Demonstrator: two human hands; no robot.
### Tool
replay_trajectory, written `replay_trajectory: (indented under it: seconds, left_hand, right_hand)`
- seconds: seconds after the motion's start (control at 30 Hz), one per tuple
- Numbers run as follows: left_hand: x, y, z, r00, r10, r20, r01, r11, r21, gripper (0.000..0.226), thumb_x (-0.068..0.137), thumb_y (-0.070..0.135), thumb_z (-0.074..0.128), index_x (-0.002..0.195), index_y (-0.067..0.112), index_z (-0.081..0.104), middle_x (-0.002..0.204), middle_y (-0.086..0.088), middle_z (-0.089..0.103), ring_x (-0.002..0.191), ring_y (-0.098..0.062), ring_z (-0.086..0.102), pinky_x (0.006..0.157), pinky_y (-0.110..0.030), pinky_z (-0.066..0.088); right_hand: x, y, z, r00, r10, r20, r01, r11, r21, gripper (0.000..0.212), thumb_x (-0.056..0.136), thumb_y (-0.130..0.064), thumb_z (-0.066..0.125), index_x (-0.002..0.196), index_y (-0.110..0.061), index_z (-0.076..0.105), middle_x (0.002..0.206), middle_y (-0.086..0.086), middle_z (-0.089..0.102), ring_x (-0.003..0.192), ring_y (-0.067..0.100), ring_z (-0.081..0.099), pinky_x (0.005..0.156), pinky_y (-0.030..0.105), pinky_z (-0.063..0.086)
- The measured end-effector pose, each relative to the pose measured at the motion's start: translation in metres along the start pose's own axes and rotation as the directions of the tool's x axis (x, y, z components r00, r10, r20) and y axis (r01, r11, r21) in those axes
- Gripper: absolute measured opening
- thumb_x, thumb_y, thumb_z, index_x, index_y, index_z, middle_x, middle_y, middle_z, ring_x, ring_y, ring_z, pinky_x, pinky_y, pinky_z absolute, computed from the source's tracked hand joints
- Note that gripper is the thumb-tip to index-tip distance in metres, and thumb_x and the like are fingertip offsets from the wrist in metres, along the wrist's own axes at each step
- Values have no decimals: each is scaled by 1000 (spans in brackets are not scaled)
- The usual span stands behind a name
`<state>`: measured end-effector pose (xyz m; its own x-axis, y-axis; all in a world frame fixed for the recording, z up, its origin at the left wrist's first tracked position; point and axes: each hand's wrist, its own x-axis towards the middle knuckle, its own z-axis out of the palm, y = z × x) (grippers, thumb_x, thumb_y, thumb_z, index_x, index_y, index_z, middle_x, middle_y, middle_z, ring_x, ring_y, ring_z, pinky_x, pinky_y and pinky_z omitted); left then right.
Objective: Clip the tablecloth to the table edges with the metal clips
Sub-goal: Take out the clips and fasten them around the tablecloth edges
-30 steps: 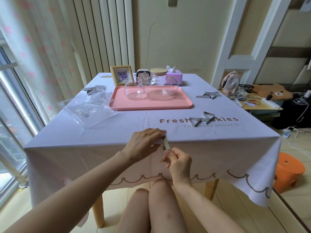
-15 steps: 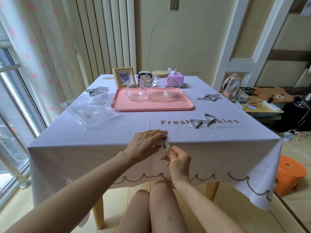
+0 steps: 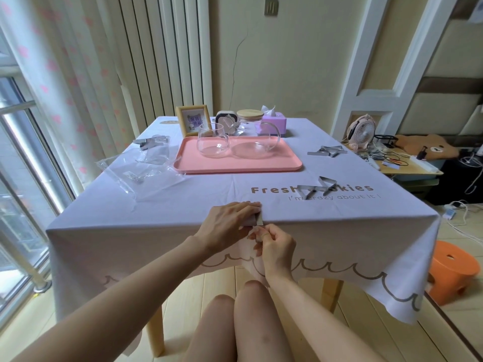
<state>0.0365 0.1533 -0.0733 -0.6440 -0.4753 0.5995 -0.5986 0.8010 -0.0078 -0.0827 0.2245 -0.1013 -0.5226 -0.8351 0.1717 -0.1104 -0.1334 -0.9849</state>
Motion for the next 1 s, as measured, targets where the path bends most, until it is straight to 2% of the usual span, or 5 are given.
replay_trajectory:
  seconds: [0.13, 0.23, 0.33, 0.47, 1.0]
  left_hand:
    - [0, -1, 2, 1000, 4, 23, -4, 1000, -4, 44, 70, 28, 72, 113, 20, 64, 119, 9, 65, 98, -13, 67, 57, -20, 50]
    - [-1, -1, 1, 1000, -11, 29, 11, 1000, -13, 50, 67, 25, 78, 115, 20, 63, 121, 10, 64, 100, -13, 66, 57, -20, 50]
    - [0, 0, 0, 1000, -14, 28, 15, 1000, -18, 49, 67, 23, 77, 114, 20, 63, 121, 12, 64, 101, -13, 66, 57, -20, 48]
    - [0, -2, 0, 999, -16, 43, 16, 1000, -12, 49, 66, 23, 75, 112, 21, 61, 122, 12, 63, 98, -14, 66, 54, -20, 46]
    - [1, -2, 0, 1000, 10, -3, -10, 1000, 9, 51, 62, 20, 80, 110, 16, 63, 118, 6, 66, 90, -17, 69, 53, -22, 50]
  right_hand:
    - [-7, 4, -2, 1000, 6, 2, -6, 995, 103, 20, 82, -1, 68, 71, -19, 67, 62, 1, 67, 54, 20, 63, 54, 28, 53]
    - [-8, 11, -9, 964, -266, -11, 262, 956, -135, 37, 72, 2, 76, 91, -25, 58, 85, 2, 66, 65, 13, 61, 58, 15, 50]
    - [4, 12, -23, 767, -629, 128, 583, 600, -547, 56, 58, -10, 86, 106, -13, 58, 104, 6, 58, 93, 14, 51, 83, 17, 39]
    - [34, 5, -34, 680, -617, 397, 684, 339, -646, 68, 57, -35, 86, 117, -16, 61, 124, 3, 58, 122, 20, 49, 113, 46, 21]
    - [47, 0, -23, 726, -601, 335, 618, 355, -702, 38, 53, -30, 83, 84, -19, 64, 81, -5, 61, 74, 20, 59, 74, 30, 32]
